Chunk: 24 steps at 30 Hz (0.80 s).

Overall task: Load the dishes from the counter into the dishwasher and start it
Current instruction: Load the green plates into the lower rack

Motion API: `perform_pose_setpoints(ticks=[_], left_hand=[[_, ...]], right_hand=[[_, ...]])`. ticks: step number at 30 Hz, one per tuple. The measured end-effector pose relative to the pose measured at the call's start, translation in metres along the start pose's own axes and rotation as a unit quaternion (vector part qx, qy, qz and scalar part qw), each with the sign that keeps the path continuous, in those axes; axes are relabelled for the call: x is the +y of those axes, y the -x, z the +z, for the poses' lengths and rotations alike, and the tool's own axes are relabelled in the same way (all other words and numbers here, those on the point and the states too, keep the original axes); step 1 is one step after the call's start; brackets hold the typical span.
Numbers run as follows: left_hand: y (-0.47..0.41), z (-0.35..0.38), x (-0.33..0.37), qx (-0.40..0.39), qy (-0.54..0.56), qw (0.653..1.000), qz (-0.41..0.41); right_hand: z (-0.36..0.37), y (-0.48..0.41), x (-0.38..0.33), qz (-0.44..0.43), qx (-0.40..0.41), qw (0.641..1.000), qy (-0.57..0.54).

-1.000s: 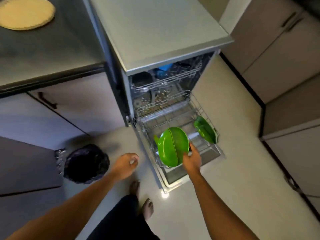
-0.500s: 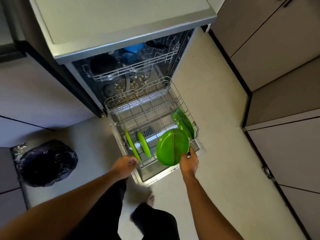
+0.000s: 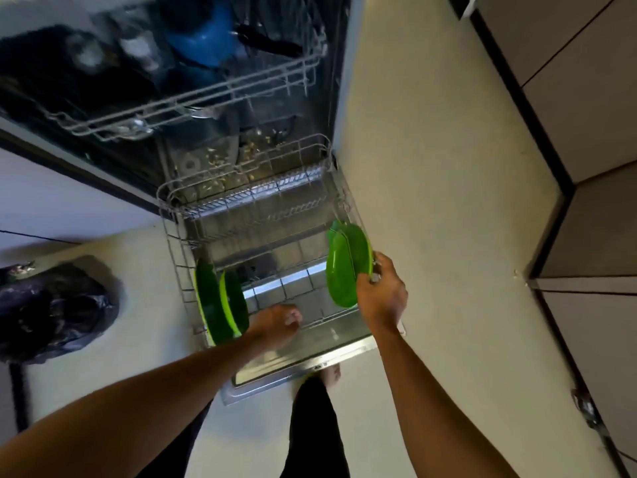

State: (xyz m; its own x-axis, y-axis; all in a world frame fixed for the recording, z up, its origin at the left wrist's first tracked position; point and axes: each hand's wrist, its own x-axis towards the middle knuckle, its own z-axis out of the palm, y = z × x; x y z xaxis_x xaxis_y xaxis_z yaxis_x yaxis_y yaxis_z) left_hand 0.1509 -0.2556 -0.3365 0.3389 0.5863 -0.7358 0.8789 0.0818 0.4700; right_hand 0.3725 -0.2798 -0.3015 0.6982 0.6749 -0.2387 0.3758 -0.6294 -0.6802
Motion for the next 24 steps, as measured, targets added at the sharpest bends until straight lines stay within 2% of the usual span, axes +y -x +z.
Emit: perform_pose_setpoints(ticks=[5,10,13,17,24], left_hand=[[-0.063,0.057,0.036,-0.023,-0.012,0.999,-0.035],[-0.081,0.099,0.040,-0.028,-0.044,0.998,-0.033],[-0.086,0.107,0.033,-0.021,-0.029,0.999,-0.041],[-0.091,0.099,0.028,-0.010,0.027,0.998,-0.058],[-0.095,0.090,0.014,-0.049,0.036,0.997,-0.036]], right_hand=[[0.019,-0.057,0.028,-0.119,-0.033,0.992,0.039],[0.047,-0.076,0.053,-0.298,-0.045,0.949,0.090],[0.053,-0.081,0.062,-0.360,-0.020,0.928,0.092],[0.060,-0.090,0.060,-0.400,0.013,0.913,0.078],[0.061,-0.086,0.058,-0.381,-0.001,0.924,0.043]])
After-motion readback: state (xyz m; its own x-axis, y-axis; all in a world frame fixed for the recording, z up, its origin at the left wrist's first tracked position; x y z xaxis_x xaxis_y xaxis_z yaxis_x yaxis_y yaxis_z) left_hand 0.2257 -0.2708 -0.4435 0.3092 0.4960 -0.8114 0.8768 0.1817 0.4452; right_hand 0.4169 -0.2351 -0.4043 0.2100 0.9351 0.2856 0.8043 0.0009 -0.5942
